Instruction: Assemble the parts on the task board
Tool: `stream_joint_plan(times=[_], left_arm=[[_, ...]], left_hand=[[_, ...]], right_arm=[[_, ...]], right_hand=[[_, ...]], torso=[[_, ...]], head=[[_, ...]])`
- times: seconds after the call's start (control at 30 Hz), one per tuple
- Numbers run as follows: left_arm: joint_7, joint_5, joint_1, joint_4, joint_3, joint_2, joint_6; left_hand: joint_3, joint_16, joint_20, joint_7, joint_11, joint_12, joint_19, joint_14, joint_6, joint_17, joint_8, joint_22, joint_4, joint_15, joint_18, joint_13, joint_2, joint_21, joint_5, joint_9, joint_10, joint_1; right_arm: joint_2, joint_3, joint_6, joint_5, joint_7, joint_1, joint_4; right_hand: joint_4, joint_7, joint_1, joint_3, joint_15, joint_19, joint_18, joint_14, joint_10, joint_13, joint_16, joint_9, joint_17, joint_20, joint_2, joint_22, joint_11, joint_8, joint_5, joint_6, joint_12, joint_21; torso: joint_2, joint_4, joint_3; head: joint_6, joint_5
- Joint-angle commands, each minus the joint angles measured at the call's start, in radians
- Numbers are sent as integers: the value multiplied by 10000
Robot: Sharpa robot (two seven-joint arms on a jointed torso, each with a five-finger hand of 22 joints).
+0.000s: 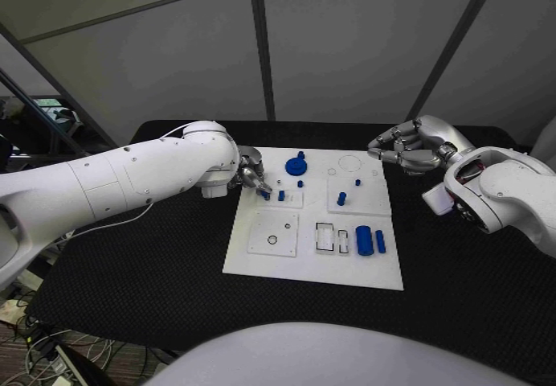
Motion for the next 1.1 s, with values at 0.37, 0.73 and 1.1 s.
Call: stream_joint_plan(times=[0.37, 0.73, 1.1], left_arm=[[45, -96, -8, 80, -14, 51, 28], [33, -98, -9, 105, -14, 51, 156], [5, -108, -9, 10, -14, 112, 291]], left_hand=[[872, 61, -77, -61, -33, -13, 294, 1054, 3, 2630, 28, 1291, -792, -44, -264, 42, -12, 41, 41, 23, 66, 78], [953, 61, -79, -65, -37, -14, 301, 1054, 9, 2630, 32, 1303, -817, -48, -267, 41, -55, 55, 42, 38, 78, 63], [953, 61, -79, -65, -37, -14, 301, 1054, 9, 2630, 32, 1303, -817, -48, -267, 41, -55, 55, 42, 38, 78, 63]], right_arm=[[13, 5, 70, 27, 29, 13, 12], [13, 5, 78, 27, 30, 13, 11], [27, 5, 83, 27, 34, 12, 13]], right_hand=[[14, -26, 18, 32, 58, 91, 67, 412, 97, 15, 67, 13, 839, 1, 88, 16, 11, 42, 11, -61, 43, 69], [15, -26, 18, 34, 57, 100, 64, 419, 106, 25, 80, 16, 854, 0, 89, 27, 10, 42, 10, -63, 54, 80], [15, -26, 18, 34, 57, 100, 64, 419, 106, 25, 80, 16, 854, 0, 89, 27, 10, 42, 10, -63, 54, 80]], torso=[[3, -6, -1], [-2, 1, -2], [4, -2, 1]], head=[[-15, -17], [-21, -24], [-40, -10]])
